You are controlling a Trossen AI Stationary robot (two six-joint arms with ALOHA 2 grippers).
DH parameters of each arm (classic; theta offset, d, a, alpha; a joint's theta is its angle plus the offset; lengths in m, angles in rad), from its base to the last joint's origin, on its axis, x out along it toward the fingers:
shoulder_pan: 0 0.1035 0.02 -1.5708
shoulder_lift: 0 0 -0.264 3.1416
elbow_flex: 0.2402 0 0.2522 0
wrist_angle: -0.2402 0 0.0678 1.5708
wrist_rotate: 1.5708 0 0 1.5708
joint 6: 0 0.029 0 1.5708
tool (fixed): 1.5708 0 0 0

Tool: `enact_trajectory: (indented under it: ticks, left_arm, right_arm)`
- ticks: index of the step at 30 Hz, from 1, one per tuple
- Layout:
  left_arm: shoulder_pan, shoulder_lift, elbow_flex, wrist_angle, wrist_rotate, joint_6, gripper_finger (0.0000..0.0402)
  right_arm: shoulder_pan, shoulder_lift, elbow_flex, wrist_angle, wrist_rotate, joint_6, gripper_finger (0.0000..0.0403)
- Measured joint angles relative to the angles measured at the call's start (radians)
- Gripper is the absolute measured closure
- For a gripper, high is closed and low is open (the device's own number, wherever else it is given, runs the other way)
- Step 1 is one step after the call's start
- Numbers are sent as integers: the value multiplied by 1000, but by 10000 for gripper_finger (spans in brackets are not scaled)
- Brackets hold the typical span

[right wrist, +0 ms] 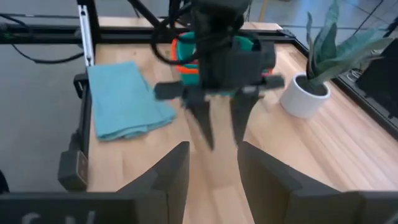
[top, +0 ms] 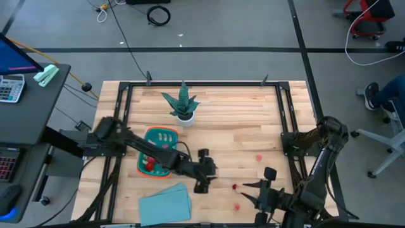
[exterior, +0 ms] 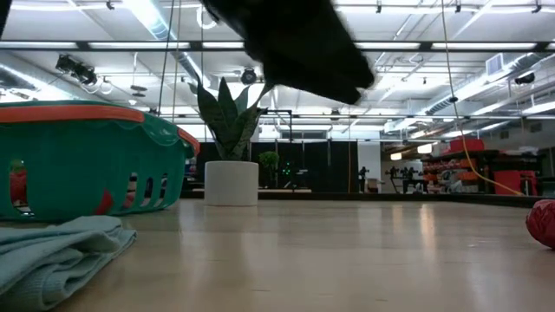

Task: Pick and placing Produce into tupperware
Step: Put the red cherry into the blue basket

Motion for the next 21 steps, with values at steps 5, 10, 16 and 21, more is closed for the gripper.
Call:
enact_trajectory:
  ticks: [5,10,16,21]
  left_arm:
    - [0,132,0,224,36,40,194]
    - [1,226,21,293,56,44,168]
    - [-1,288,71,366,111,46,139]
    - [-2,354,141,461,168,47,132]
  right_arm:
    - [-4,-11,-22,0,1,75,259]
    - [-10,-12,-22,1,0,142,259]
    - [-9,-12,-22,1,-2,175,259]
    - [-14,-12,-22,1,-2,174,259]
